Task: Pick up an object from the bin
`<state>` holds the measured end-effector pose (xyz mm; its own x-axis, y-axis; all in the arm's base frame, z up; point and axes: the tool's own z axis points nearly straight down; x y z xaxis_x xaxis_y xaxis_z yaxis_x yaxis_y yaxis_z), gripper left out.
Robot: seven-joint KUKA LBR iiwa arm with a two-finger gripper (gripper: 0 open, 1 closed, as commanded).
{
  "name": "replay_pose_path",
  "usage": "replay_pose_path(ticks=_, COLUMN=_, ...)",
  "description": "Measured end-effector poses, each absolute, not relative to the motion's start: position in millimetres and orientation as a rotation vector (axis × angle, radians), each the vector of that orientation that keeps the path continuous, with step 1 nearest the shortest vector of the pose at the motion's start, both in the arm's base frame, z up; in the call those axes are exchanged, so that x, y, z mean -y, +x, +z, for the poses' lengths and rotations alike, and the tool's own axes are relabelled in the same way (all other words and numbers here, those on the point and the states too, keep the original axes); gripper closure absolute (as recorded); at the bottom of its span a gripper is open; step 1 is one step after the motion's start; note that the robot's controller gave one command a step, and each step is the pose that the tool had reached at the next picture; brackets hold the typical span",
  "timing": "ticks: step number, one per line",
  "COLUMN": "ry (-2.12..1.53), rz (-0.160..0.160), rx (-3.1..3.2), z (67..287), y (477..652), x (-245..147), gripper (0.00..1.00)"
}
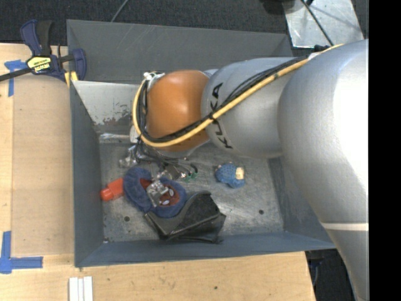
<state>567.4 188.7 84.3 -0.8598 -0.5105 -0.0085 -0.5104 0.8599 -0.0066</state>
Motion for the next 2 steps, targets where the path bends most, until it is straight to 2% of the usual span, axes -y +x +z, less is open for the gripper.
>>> replay_pose_path(ticks=1, ry=-0.656, rz=0.032, rx=-3.037, z=83.1, y=565.5, x=-153.3, gripper=0.0)
replay_pose_path(ticks=2, ry=-0.662, rz=0.024, rx=-3.056, z=82.1, y=562.3, x=-150.9, gripper=1.0)
